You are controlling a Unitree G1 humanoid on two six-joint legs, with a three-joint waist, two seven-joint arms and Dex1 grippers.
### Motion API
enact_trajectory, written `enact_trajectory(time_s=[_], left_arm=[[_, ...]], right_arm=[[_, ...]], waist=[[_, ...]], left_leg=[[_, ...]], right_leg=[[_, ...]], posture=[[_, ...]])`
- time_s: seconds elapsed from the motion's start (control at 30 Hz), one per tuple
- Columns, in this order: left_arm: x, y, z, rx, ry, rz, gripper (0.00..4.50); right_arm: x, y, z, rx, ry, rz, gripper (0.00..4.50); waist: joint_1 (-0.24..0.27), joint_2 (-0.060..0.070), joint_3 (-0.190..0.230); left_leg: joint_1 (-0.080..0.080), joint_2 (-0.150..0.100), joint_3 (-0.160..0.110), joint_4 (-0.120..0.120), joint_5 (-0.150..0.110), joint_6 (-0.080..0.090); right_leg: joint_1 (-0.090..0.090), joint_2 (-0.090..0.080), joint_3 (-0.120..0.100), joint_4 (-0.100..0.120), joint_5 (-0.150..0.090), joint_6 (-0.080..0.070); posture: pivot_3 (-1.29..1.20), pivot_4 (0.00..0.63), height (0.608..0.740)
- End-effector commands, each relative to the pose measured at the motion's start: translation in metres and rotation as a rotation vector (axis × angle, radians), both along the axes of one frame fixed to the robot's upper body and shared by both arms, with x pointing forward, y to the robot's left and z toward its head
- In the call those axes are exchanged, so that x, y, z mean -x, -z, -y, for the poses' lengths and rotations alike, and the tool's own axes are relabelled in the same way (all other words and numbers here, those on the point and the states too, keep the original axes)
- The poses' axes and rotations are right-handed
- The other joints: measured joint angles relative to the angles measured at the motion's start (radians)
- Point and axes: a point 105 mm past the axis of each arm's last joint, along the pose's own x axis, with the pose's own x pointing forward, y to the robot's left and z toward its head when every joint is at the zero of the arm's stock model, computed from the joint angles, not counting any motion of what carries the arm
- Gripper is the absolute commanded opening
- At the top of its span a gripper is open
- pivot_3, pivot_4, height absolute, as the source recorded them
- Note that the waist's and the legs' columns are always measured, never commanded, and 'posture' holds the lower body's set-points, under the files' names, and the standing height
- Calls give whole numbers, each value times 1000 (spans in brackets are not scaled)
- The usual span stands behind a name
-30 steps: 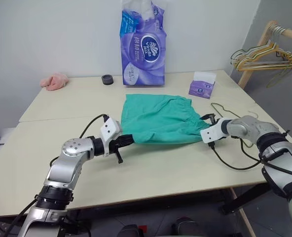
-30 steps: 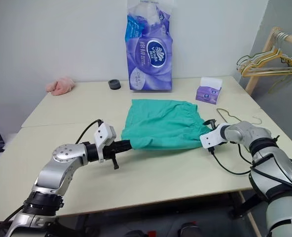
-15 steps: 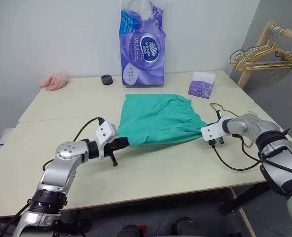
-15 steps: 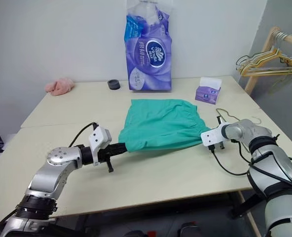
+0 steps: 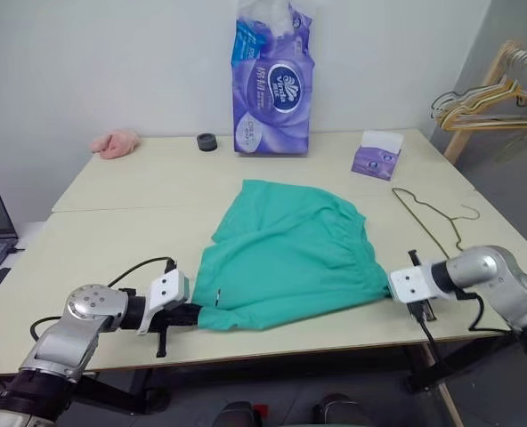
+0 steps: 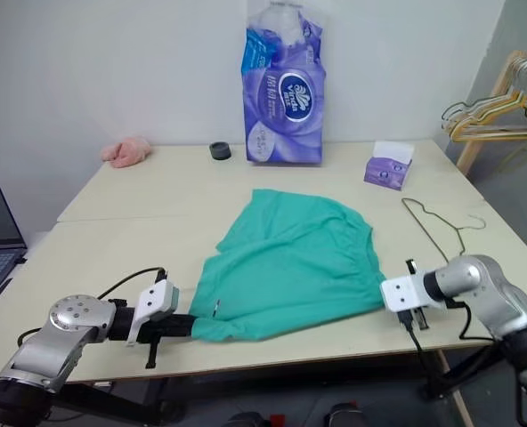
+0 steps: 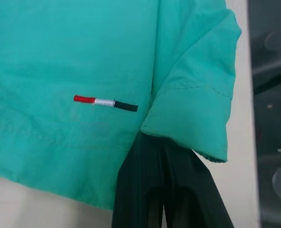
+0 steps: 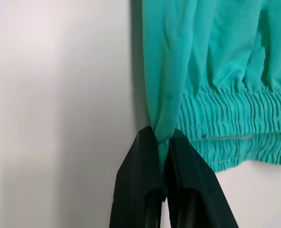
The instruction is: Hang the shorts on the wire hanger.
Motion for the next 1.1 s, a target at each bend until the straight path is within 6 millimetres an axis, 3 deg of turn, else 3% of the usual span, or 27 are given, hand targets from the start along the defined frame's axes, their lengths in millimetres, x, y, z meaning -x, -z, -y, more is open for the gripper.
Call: enact_trajectory(time_s=[0.03,0.27,0.43,0.57,0.77,1.0,1.03,1.1], left_arm=[[7,-4,3,-12,37,-23,0],[14,-5,13,9,71,-51,0],[20,-3,21,25,99,-66,0],[38,0,21,15,122,-192,0],[39,-1,27,40,81,-197,1536],[29,-20,37,136,6,-172,3701],[27,-25,39,158,-9,-172,4016],[16,-37,41,199,-35,-152,4463]], right_arm=[[12,-21,4,1,69,-2,53],[46,-19,1,14,80,-102,53],[42,-18,1,27,70,-79,53],[40,-17,-1,40,44,-85,53],[46,-18,-3,45,13,-126,1835],[53,-48,-11,-122,74,-206,4279],[50,-56,-12,-172,106,-213,4500],[39,-79,-13,-309,196,-206,4500]], waist=[[1,0,1],[0,-1,4],[-1,-2,7],[-3,-4,10],[-1,-5,16],[0,-7,20],[0,-7,20],[0,-8,22]], left_leg=[[0,0,0,0,0,0],[0,0,1,1,0,0],[0,0,2,1,0,0],[0,0,3,0,0,0],[0,1,3,1,0,0],[0,1,2,1,0,0],[0,1,2,1,0,0],[0,1,2,1,0,0]], right_leg=[[0,0,0,0,0,0],[-1,0,0,-1,-1,1],[-1,0,1,-1,-1,2],[-1,0,1,-1,-1,2],[-1,0,1,-2,-1,2],[-1,0,0,-1,-1,2],[-1,0,0,-1,0,2],[-1,0,0,-1,0,2]], posture=[[-34,38,740],[-45,38,740],[-50,37,740],[-45,36,740],[-36,36,740],[-34,36,740],[-34,36,740],[-34,36,740]])
